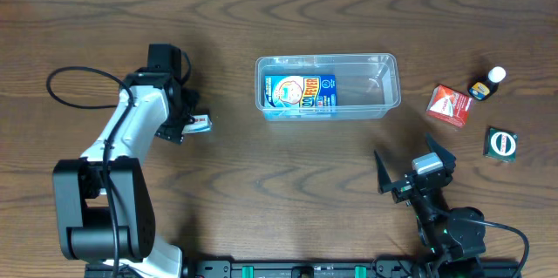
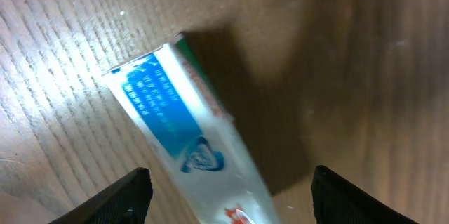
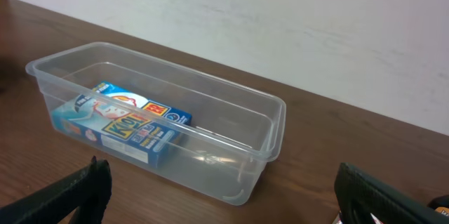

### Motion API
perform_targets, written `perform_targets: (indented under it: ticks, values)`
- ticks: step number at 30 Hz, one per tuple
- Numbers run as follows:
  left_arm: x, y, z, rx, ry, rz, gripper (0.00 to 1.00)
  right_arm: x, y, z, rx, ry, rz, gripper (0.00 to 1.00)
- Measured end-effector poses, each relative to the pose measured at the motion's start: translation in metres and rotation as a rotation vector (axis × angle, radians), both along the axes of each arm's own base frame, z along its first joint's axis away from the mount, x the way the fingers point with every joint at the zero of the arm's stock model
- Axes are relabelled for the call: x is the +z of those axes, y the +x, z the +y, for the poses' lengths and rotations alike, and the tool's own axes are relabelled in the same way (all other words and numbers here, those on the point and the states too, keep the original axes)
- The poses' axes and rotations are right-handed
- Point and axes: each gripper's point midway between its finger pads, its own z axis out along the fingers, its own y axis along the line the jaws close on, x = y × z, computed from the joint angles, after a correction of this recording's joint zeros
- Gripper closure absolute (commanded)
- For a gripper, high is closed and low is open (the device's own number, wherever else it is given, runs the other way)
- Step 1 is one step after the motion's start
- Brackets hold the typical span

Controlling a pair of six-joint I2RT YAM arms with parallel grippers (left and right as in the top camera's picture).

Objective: Pack container
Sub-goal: 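Move the left gripper to the white Panadol box and grasp it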

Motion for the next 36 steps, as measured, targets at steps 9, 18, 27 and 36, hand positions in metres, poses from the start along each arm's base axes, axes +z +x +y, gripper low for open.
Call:
perform_targets:
  ticks: [9,18,27,36]
  values:
    - [-0.008,-0.005,0.0,0.005,-0.001,0.008,0.62,0.0,0.0,0.0,0.0,0.0,0.0,0.01]
    - [-0.008,-0.005,0.0,0.002,0.0,0.008,0.72,0.0,0.0,0.0,0.0,0.0,0.0,0.01]
    - [-0.007,-0.001,0.0,-0.07,0.014,-0.002,0.73,0.0,0.0,0.0,0.0,0.0,0.0,0.01]
    - [0.037,0.02,0.0,-0.394,0.106,-0.125,0.73,0.0,0.0,0.0,0.0,0.0,0.0,0.01]
